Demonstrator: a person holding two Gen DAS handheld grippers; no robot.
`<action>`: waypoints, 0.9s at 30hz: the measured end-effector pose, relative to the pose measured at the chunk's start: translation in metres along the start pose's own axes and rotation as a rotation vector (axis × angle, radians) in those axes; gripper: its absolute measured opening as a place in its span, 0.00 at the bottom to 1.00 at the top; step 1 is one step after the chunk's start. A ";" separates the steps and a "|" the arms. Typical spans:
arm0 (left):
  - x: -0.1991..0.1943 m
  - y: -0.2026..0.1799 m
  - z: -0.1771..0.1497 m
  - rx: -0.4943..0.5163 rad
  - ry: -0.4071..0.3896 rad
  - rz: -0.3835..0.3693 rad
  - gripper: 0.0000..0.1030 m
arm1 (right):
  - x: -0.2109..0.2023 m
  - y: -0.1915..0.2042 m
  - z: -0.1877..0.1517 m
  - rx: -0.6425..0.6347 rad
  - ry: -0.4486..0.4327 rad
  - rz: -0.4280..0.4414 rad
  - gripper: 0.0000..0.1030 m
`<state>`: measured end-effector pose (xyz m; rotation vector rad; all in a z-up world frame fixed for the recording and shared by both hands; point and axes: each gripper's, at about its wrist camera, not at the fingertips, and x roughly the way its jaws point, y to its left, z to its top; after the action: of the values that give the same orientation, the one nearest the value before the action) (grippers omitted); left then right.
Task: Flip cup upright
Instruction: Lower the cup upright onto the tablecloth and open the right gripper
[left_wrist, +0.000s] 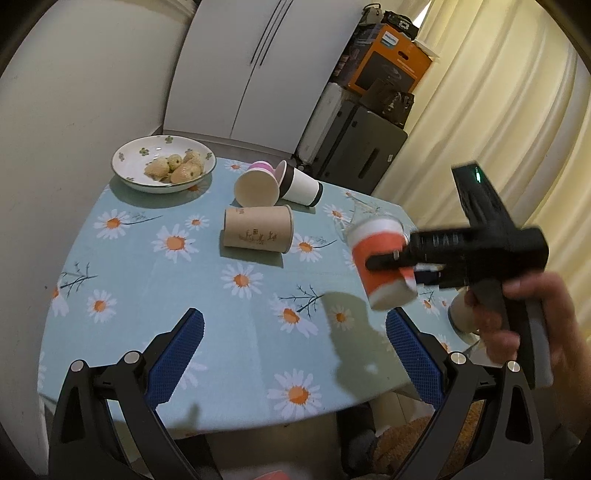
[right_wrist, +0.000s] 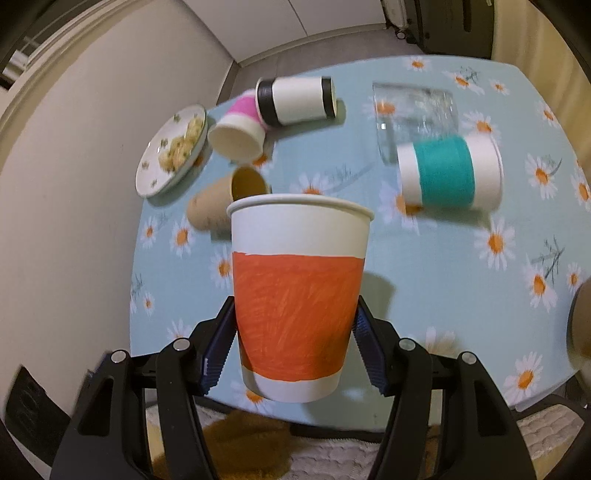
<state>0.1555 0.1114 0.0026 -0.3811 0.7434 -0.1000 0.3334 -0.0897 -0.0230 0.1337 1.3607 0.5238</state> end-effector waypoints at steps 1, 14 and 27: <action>-0.003 0.000 -0.002 0.000 -0.001 0.005 0.93 | 0.005 -0.002 -0.008 -0.001 0.009 -0.002 0.60; -0.009 0.003 -0.013 0.002 0.000 0.049 0.93 | 0.052 -0.017 -0.042 0.040 0.087 -0.022 0.60; -0.009 0.003 -0.011 0.012 0.002 0.068 0.93 | 0.052 -0.022 -0.043 0.052 0.106 -0.020 0.67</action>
<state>0.1411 0.1125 0.0003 -0.3445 0.7563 -0.0405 0.3041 -0.0954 -0.0872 0.1359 1.4785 0.4847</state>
